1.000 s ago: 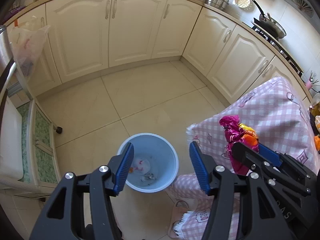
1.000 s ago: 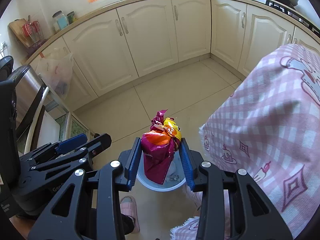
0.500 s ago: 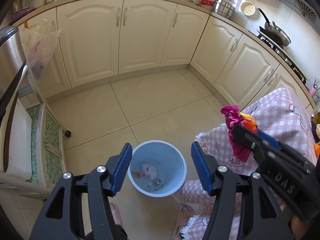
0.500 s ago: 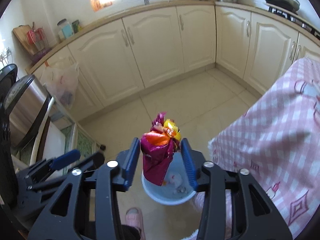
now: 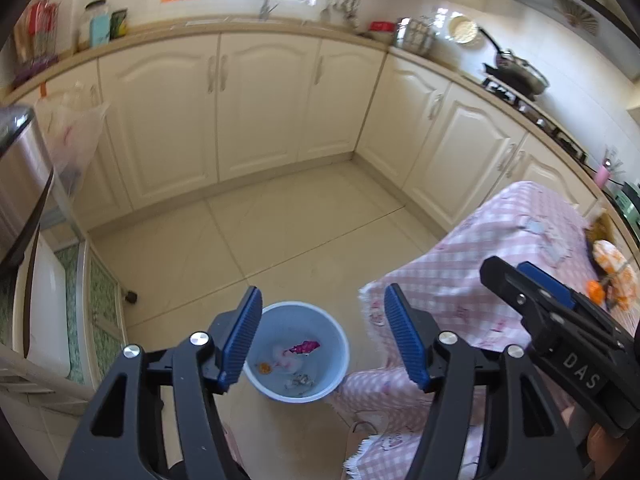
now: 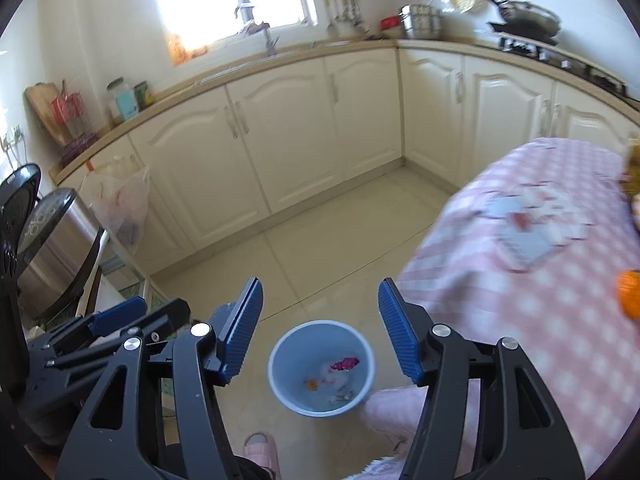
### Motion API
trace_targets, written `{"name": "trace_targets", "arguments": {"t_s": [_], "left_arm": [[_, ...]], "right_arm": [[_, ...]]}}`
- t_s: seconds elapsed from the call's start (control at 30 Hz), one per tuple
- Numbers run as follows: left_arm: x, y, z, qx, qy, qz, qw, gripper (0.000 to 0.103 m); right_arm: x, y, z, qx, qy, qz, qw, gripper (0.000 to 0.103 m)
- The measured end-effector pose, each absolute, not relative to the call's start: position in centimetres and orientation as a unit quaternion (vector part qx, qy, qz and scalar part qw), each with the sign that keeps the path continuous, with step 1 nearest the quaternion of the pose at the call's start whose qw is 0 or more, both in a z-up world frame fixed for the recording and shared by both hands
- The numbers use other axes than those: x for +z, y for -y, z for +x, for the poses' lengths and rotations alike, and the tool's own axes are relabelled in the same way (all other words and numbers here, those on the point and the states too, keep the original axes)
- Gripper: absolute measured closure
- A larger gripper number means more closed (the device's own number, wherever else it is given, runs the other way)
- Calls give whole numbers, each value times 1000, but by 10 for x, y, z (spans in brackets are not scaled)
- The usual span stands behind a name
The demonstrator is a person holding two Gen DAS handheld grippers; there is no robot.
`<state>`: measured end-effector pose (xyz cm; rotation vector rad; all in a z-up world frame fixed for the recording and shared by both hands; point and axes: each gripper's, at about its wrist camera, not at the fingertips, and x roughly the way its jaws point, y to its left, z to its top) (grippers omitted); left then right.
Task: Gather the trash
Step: 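Grasp the dried flower stem with the left gripper while the right grasps the bread bag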
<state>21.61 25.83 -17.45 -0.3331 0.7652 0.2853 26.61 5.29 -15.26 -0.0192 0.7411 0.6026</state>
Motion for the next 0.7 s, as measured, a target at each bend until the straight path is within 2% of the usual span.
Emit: {"name": "trace_targets", "arguments": {"t_s": [0.33, 0.7], "left_arm": [[-121, -152, 208, 72, -335, -108, 933, 38], [-115, -27, 240, -38, -358, -55, 931, 38]], "right_arm": [[-116, 58, 235, 227, -306, 22, 924, 44], [-117, 199, 232, 104, -298, 79, 946, 43]]}}
